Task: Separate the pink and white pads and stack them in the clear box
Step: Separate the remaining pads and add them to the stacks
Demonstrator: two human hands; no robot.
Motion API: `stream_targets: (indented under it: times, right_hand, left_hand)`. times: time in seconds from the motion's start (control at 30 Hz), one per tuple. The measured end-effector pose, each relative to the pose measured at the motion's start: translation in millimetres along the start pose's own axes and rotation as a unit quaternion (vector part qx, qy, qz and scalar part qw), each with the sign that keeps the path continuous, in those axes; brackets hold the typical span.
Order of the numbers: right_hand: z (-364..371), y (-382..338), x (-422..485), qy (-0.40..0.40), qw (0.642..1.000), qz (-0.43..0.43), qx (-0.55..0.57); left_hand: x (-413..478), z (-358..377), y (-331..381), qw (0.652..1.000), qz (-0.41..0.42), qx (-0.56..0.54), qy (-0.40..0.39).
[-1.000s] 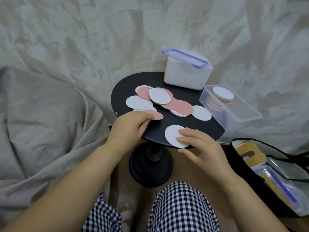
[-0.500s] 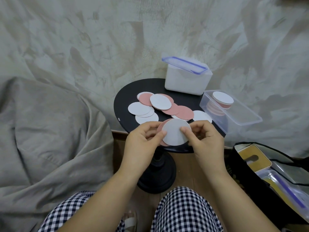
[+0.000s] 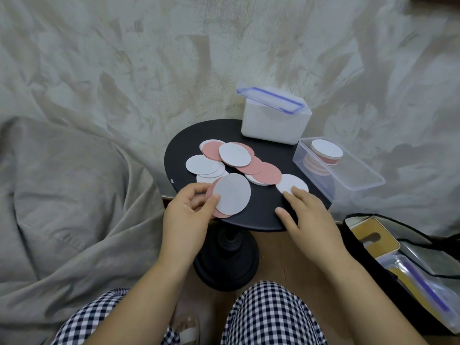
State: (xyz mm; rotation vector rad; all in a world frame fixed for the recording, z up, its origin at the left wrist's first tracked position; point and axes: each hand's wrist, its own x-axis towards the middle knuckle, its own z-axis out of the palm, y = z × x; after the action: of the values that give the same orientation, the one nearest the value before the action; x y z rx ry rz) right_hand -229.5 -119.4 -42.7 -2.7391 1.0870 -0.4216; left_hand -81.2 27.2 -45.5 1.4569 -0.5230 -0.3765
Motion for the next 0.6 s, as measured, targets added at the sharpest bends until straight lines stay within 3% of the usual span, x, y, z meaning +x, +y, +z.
stream_targets:
  times: [0.17,0.3,0.47,0.6]
  right_hand:
    - [6,-4,-17,0.072,0.993,-0.065,0.072]
    - [6,7,-15,0.015,0.994,-0.088,0.069]
    - [12,13,-25,0.121,0.970,-0.148,0.150]
    - [-4,4,-29,0.144,0.936,-0.069,0.313]
  left_hand:
    - [2,3,2,1.000,-0.004,-0.023,0.001]
    - [2,4,2,1.000,-0.002,-0.025,0.000]
    - [2,3,0,1.000,-0.003,-0.021,0.004]
    - [2,7,2,0.998,-0.015,-0.050,-0.019]
